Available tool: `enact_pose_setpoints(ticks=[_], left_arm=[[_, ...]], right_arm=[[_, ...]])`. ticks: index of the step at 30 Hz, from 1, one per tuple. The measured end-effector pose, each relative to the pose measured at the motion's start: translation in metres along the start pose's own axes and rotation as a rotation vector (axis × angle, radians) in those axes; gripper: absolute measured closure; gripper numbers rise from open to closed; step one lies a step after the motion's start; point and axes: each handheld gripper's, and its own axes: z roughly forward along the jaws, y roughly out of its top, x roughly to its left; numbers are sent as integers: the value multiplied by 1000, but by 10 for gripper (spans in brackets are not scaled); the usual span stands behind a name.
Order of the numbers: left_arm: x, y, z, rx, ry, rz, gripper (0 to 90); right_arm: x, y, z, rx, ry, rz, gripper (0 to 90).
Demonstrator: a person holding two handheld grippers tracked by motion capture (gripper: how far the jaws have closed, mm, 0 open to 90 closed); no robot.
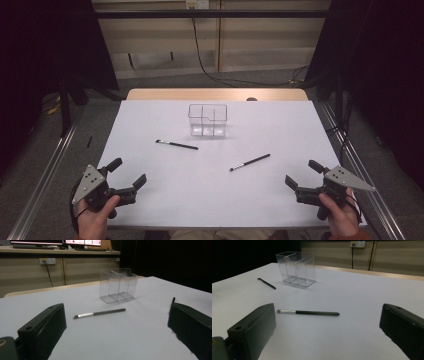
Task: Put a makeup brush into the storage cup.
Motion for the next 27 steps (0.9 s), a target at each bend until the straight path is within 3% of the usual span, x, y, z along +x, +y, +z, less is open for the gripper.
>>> enact_pose_setpoints(ticks=[18, 27], left_arm=[[-2, 1, 6, 50, -21, 24, 20], [-1, 8, 25, 84, -62, 50, 20]], right_arm=[[1, 0, 0, 1, 18, 0, 4], [3, -1, -1, 4, 27, -1, 3]])
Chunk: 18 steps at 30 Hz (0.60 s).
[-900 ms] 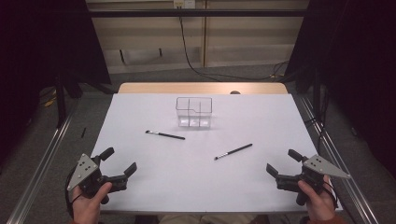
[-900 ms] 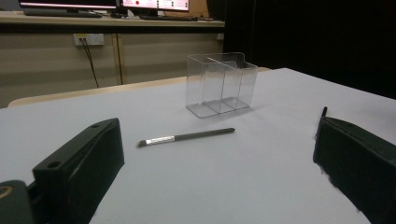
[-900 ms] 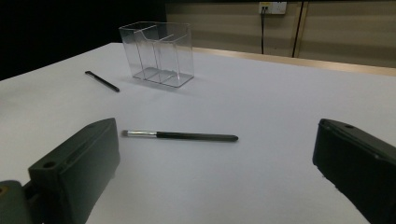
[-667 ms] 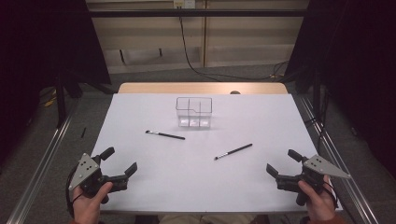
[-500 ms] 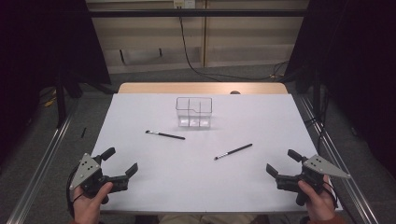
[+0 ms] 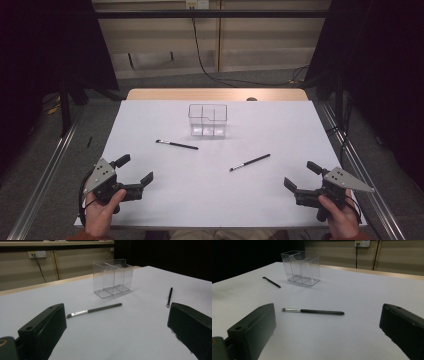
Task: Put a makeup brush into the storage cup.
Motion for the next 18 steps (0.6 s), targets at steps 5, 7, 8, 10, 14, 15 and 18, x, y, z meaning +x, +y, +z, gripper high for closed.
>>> enact_pose_setpoints(ticks=[5, 7, 8, 10, 14, 15, 18], left_arm=[[1, 4, 10, 18, -12, 23, 20], [4, 7, 14, 23, -16, 28, 20], [4, 8, 16, 22, -16, 27, 20], [6, 10, 19, 26, -15, 30, 20], [8, 14, 26, 26, -27, 24, 20], [8, 16, 28, 24, -32, 20, 20], [8, 23, 33, 22, -36, 22, 20]], right_arm=[[-1, 0, 2, 3, 1, 2, 5], [-1, 0, 2, 3, 4, 0, 4], [-1, 0, 2, 4, 4, 0, 4], [-1, 0, 2, 4, 4, 1, 4], [0, 0, 3, 7, 11, 2, 4], [0, 0, 4, 8, 10, 1, 4], [-1, 0, 5, 8, 5, -1, 4]])
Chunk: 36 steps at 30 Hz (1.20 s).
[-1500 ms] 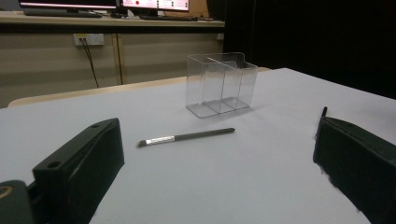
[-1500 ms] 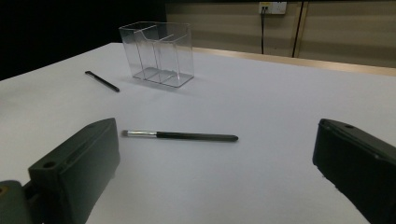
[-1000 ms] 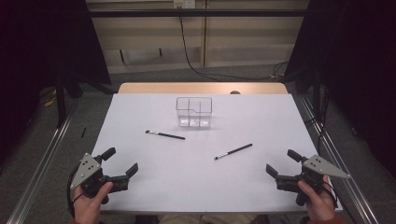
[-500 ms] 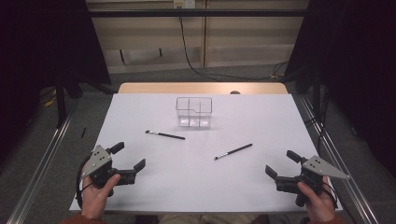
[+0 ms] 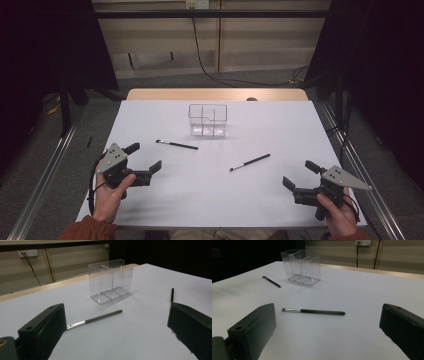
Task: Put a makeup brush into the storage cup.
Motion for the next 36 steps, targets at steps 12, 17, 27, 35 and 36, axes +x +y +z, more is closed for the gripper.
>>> enact_pose_setpoints(ticks=[12, 17, 27, 35, 36], left_arm=[[11, 19, 24, -28, -5, 8, 17], [17, 25, 36, -1, 11, 18, 23], [29, 39, 53, 10, 6, 29, 20], [41, 47, 71, 41, 13, 32, 35], [41, 47, 71, 41, 13, 32, 35]], right_arm=[[-1, -1, -1, -1, 2, 12, 4], [0, -1, -2, 2, 1, 7, 4], [1, -1, -3, 1, 1, 5, 4], [1, -1, -3, 2, 10, -2, 5], [1, -1, -3, 2, 10, -2, 5]])
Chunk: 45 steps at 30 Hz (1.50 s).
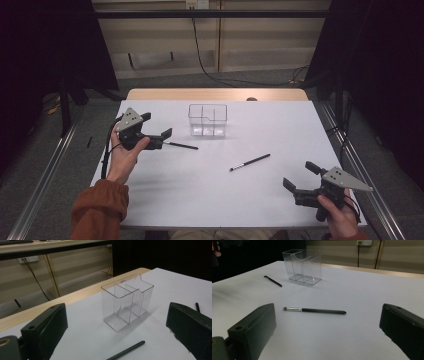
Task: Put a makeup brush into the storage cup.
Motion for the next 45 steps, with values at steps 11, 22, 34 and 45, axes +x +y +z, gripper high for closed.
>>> enact_pose_setpoints(ticks=[11, 22, 34, 45], left_arm=[[11, 9, 21, 33, -21, -10, 28], [14, 20, 34, 159, -54, 69, 28], [22, 14, 49, 357, -93, 93, 37], [24, 9, 63, 524, -144, 100, 61]], right_arm=[[0, 0, 0, 2, 1, 1, 4], [0, -1, -1, 4, 1, -2, 5], [0, 0, 0, 8, 13, -6, 5], [2, -1, 1, 20, 27, -8, 3]])
